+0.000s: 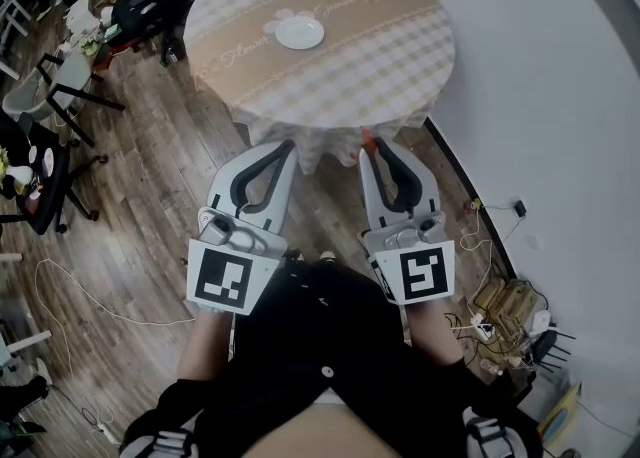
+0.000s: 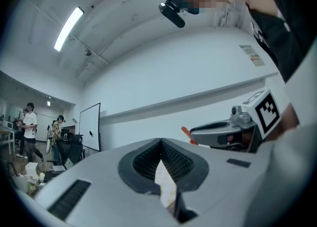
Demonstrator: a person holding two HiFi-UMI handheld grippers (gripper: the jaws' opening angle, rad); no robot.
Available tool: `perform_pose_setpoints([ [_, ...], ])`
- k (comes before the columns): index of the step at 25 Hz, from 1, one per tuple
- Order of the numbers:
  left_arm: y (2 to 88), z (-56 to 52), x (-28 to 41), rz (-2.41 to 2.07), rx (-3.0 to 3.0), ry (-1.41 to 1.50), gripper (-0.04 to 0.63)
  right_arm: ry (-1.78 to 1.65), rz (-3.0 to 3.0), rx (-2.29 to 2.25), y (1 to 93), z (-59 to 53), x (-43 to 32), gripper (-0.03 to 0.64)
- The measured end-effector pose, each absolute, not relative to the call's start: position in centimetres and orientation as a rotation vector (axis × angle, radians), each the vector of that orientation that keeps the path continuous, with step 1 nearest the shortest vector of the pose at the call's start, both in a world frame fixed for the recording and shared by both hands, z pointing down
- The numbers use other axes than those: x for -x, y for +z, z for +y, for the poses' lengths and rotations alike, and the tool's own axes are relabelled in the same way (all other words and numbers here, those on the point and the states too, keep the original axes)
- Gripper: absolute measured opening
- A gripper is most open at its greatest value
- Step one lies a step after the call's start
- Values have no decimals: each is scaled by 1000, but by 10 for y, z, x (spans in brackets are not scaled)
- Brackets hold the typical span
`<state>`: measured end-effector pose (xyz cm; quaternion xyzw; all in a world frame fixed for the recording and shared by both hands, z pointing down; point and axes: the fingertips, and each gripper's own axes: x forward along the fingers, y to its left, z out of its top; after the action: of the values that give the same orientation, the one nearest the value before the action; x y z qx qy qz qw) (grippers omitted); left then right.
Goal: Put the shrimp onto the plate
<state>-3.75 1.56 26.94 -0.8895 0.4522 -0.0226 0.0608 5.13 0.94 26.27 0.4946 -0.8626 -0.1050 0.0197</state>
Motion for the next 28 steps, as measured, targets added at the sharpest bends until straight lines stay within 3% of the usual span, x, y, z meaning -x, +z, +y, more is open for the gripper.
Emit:
perform_pose_setpoints([
  [28,268,17,55,1335,2693,-53,3,-338,-2659,-1566,262,12,-34,49],
])
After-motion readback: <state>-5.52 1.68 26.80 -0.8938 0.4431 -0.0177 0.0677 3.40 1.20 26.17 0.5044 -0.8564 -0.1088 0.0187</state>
